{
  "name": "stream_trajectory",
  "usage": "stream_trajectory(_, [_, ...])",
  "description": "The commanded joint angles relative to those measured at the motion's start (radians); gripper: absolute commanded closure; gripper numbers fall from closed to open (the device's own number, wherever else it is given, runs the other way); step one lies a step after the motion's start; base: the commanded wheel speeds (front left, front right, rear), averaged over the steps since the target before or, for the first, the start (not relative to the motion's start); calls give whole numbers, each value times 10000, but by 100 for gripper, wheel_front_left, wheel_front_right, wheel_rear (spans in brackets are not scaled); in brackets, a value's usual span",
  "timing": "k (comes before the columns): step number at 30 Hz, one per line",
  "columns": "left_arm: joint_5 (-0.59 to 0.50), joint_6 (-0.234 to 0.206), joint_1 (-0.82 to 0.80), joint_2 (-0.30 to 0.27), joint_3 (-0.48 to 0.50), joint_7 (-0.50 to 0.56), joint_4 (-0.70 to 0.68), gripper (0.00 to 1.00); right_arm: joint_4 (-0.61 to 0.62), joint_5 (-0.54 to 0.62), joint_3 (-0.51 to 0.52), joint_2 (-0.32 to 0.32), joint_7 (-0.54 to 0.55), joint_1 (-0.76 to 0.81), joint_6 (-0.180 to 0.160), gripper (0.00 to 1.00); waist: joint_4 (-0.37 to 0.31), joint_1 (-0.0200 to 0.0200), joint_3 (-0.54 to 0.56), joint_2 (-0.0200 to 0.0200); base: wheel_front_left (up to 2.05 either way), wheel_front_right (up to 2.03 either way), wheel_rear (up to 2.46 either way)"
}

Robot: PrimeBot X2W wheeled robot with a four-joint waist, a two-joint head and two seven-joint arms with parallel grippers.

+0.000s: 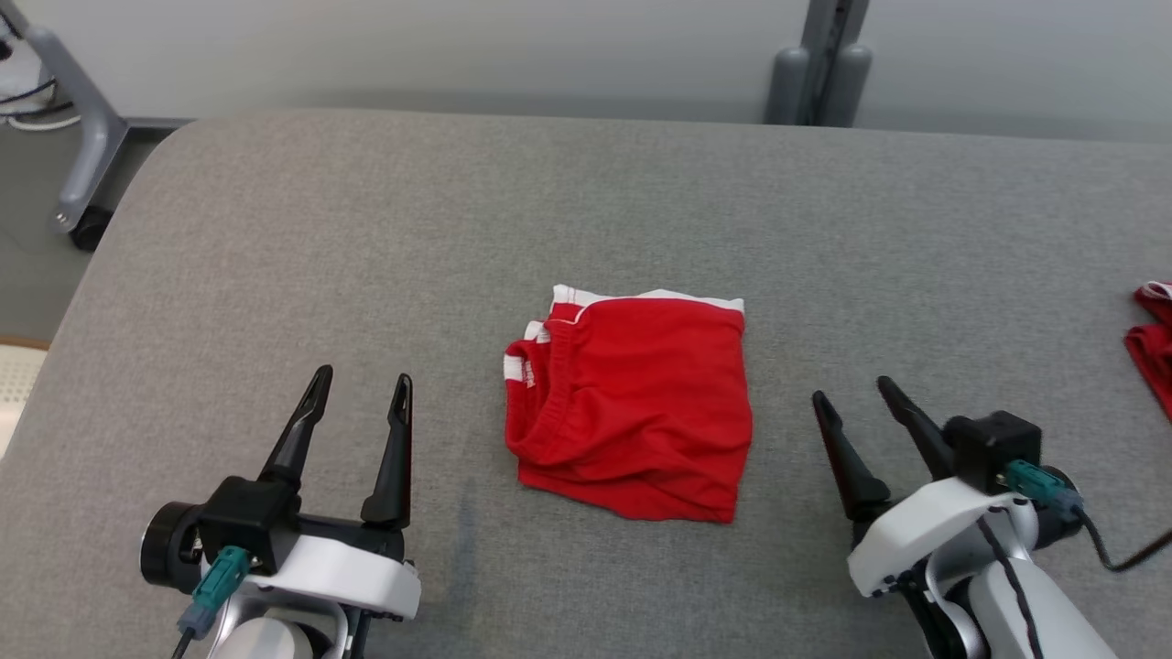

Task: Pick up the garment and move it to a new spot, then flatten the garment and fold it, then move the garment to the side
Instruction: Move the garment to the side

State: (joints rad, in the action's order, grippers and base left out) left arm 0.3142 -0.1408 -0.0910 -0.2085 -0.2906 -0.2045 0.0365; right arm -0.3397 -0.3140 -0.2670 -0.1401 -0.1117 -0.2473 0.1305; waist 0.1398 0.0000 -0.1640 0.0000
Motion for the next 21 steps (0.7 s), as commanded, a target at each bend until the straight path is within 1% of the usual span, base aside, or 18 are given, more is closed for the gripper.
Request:
stream_trajectory(1, [-4, 62, -222, 5, -12, -67, 75, 0, -201, -114, -154, -37, 30, -199, 3, 0, 404, 0, -373, 0, 0, 0, 0])
stream_trajectory(5, [22, 175, -561, 164, -96, -265, 401, 0, -1328, -795, -1212, 11, 310, -954, 3, 0, 666, 0, -592, 0, 0, 0, 0])
stream_trajectory(9, [39, 254, -746, 246, -129, -388, 669, 0, -2131, -1491, -2149, -116, 805, -1506, 3, 0, 797, 0, -707, 0, 0, 0, 0])
stream_trajectory(16, [52, 335, -870, 317, -37, -535, 916, 0, -2945, -2426, -3110, -308, 1204, -2027, 3, 0, 806, 0, -765, 0, 0, 0, 0])
stream_trajectory(17, [46, 343, -857, 321, -23, -537, 938, 0, -2985, -2586, -3225, -315, 1207, -2082, 3, 5, 796, 0, -767, 0, 0, 0, 0])
stream_trajectory(18, [41, 347, -852, 322, -10, -546, 961, 0, -3027, -2704, -3347, -333, 1244, -2147, 3, 58, 780, 0, -765, 0, 0, 0, 0])
stream_trajectory(19, [35, 347, -852, 316, 8, -560, 972, 0, -3060, -2767, -3477, -371, 1232, -2229, 3, 81, 756, 0, -769, 0, 0, 0, 0])
stream_trajectory(20, [24, 342, -858, 310, 26, -572, 979, 0, -3095, -2868, -3564, -393, 1213, -2298, 5, 100, 727, 0, -780, 0, 0, 0, 0])
stream_trajectory(21, [1, 360, -877, 302, 28, -576, 980, 0, -3094, -2922, -3687, -428, 1204, -2389, 3, 100, 687, 0, -790, 0, 0, 0, 0])
